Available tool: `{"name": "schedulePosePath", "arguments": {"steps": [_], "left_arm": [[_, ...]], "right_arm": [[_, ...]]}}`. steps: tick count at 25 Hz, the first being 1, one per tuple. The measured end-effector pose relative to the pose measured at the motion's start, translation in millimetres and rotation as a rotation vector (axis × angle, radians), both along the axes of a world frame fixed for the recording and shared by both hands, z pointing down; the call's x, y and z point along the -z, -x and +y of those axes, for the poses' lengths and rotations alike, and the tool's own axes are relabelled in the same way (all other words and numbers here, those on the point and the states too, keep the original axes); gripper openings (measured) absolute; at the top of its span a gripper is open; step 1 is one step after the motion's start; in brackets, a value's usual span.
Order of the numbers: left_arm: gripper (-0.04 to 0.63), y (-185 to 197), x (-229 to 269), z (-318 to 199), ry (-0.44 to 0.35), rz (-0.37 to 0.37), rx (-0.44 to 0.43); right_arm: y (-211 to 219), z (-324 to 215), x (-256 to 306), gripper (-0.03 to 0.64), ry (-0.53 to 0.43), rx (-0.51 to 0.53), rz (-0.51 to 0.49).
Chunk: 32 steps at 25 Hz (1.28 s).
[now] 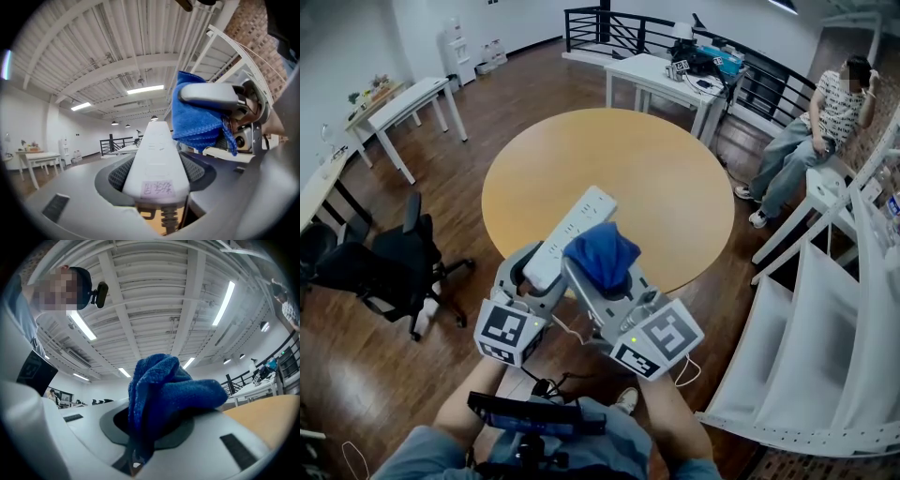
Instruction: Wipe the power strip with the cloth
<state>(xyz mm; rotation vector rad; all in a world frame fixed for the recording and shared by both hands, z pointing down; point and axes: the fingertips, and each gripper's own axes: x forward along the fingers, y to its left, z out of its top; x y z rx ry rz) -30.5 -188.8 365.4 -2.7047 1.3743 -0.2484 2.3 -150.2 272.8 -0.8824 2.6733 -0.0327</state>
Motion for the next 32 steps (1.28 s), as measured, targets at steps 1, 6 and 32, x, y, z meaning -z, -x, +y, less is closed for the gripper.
{"name": "schedulePosePath", "arguments": {"steps": [1,6,32], "left_arm": [[0.289,2.2,1.2,-1.1,0.005,0.015,0.003],[0.288,6.4,8.2,-0.6,0.009,0.066,0.001],[0.288,-6.0,21.6,19.2,-0.062,0.019,-0.091]], "right_arm": [[-2.6,-1.3,-1.1,0.061,0.004,-0.007,-0.001],[-7.6,-5.3,-6.8,0.061,0.018,-0.02,0.006],[-100.0,-56.4,29.6,0.061,-0.024,-0.237,-0.015]]}}
